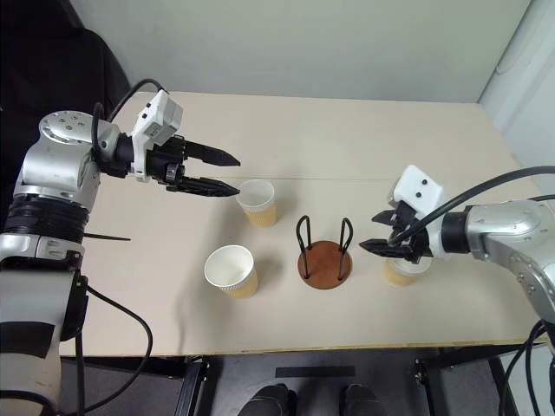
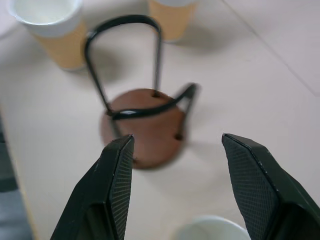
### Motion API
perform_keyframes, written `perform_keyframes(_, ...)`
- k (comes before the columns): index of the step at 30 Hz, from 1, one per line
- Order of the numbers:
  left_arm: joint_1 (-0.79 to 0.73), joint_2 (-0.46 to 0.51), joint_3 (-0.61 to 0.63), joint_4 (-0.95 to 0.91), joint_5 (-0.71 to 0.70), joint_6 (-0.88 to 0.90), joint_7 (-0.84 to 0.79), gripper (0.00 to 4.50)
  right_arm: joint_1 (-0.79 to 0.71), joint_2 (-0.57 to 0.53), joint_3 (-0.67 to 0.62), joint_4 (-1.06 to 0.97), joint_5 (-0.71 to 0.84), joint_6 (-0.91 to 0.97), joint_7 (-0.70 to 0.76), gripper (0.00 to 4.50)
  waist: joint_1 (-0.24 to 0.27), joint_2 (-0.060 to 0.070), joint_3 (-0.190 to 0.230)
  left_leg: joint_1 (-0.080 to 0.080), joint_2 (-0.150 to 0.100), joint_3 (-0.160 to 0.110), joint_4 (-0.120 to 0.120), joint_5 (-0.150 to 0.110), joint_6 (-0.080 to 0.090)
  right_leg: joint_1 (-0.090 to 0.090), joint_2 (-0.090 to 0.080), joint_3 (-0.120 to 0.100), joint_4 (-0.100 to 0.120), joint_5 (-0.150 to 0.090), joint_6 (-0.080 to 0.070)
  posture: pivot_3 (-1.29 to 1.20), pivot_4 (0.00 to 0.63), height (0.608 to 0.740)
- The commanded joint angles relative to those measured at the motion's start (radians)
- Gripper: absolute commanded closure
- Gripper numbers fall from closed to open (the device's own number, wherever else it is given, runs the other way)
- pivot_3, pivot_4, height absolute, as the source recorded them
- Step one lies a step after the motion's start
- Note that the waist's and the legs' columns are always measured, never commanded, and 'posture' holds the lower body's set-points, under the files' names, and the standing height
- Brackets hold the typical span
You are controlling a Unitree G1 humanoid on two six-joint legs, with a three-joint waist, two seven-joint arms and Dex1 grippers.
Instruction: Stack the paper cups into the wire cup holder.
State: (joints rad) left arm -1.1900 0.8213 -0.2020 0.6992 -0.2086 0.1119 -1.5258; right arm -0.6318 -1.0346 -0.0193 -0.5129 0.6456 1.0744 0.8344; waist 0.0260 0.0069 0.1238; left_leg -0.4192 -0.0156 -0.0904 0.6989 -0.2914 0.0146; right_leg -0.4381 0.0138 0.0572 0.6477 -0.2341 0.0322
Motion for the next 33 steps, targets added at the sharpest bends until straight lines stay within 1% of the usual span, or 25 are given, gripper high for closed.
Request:
perform_keyframes(1,-0.047,0.003,-0.004,0.018,0.095,-0.194,0.023,1.14,-0.068,-0.032,-0.061,-0.004,0.003,-0.024,0.010,1.72,-0.001,0.000,0.000,0.000,0.000,0.000,0.000,0.000,0.000,0.000,0.000,0.000,0.000,0.000,0.000,0.00,0.150,0.740)
perform_keyframes(3,-0.059,-0.004,-0.009,0.024,0.125,-0.251,0.019,1.14,-0.089,-0.035,-0.059,-0.002,0.009,-0.022,0.014,1.72,-0.001,0.000,0.000,0.000,0.000,0.000,-0.001,0.000,0.000,0.000,0.000,0.000,0.000,0.000,0.000,0.00,0.150,0.740)
perform_keyframes(6,-0.071,-0.019,-0.002,0.023,0.138,-0.265,0.000,1.14,-0.106,-0.035,-0.055,0.002,0.013,-0.020,0.018,1.72,0.001,0.000,0.000,-0.001,0.000,0.000,0.000,-0.001,0.002,0.000,0.000,0.000,-0.001,0.000,0.000,0.00,0.150,0.740)
perform_keyframes(10,-0.076,-0.014,-0.018,0.027,0.182,-0.302,-0.020,1.14,-0.114,-0.038,-0.063,0.005,0.023,-0.013,0.026,1.72,-0.001,0.000,0.000,-0.001,0.000,0.000,0.000,-0.001,0.002,0.000,0.000,0.000,-0.001,0.000,0.000,0.00,0.150,0.740)
perform_keyframes(14,-0.080,-0.001,-0.036,0.035,0.245,-0.355,-0.006,1.14,-0.132,-0.044,-0.075,0.017,0.041,-0.008,0.038,1.72,-0.001,0.000,0.000,-0.001,0.000,0.000,0.000,-0.001,0.002,-0.001,0.000,0.000,-0.001,0.000,0.000,0.00,0.150,0.740)
perform_keyframes(16,-0.078,-0.004,-0.034,0.035,0.252,-0.359,-0.006,1.14,-0.142,-0.048,-0.072,0.023,0.042,-0.013,0.047,1.72,-0.001,0.000,0.000,-0.001,0.000,0.000,0.000,-0.001,0.002,-0.001,0.000,0.000,-0.001,0.000,0.000,0.00,0.150,0.740)
perform_keyframes(20,-0.060,0.004,-0.028,-0.011,0.238,-0.311,-0.046,1.14,-0.157,-0.060,-0.058,0.037,0.041,-0.021,0.071,1.72,0.001,0.000,0.000,-0.002,0.000,0.000,0.000,-0.001,0.002,-0.001,0.000,0.000,-0.001,0.000,0.000,0.00,0.150,0.740)
perform_keyframes(26,-0.017,0.031,-0.057,-0.015,0.299,-0.358,-0.030,1.14,-0.163,-0.064,-0.051,0.048,0.034,-0.028,0.089,1.72,-0.002,0.000,0.000,-0.002,0.000,0.001,0.000,-0.002,0.003,-0.002,0.000,0.000,-0.001,0.000,0.000,0.00,0.150,0.740)
perform_keyframes(33,-0.010,0.008,-0.085,0.031,0.363,-0.439,0.027,1.14,-0.190,-0.057,-0.045,0.038,0.043,-0.051,0.118,1.72,0.001,0.000,0.000,-0.002,0.000,0.001,0.000,-0.002,0.003,-0.002,0.000,0.000,-0.001,0.000,0.000,0.00,0.150,0.740)
